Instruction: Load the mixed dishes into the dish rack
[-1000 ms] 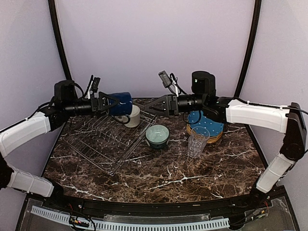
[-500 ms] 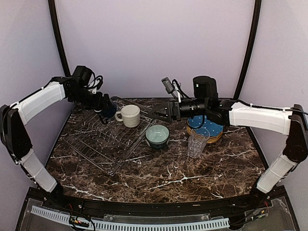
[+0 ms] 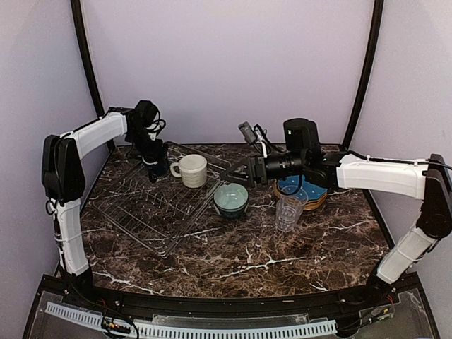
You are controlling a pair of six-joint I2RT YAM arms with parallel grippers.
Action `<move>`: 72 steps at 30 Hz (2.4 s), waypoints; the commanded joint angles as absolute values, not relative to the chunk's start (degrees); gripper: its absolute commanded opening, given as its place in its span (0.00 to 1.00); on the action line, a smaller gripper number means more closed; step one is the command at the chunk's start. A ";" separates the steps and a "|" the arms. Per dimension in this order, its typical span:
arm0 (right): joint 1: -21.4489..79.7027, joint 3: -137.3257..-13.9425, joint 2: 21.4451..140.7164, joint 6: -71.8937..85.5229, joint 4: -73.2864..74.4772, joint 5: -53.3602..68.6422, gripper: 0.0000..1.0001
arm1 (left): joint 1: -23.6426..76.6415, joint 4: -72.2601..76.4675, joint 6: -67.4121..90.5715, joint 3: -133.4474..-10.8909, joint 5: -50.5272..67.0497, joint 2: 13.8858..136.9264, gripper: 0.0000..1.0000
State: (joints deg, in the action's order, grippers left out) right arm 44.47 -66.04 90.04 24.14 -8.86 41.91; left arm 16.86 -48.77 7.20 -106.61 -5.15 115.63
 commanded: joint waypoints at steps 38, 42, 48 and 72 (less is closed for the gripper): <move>42.67 -62.87 92.01 23.82 -11.03 42.38 0.79 | 17.59 -57.29 2.89 -130.91 1.92 133.89 0.16; 42.62 -62.73 92.36 23.84 -11.06 42.26 0.79 | 18.38 -56.97 1.90 -132.55 2.27 135.21 0.19; 42.53 -62.67 91.63 23.21 -9.63 40.99 0.79 | 18.73 -57.87 2.55 -136.07 0.75 137.88 0.25; 42.53 -64.09 87.06 19.56 2.11 31.78 0.78 | 18.72 -59.94 2.20 -141.15 -0.96 133.89 0.99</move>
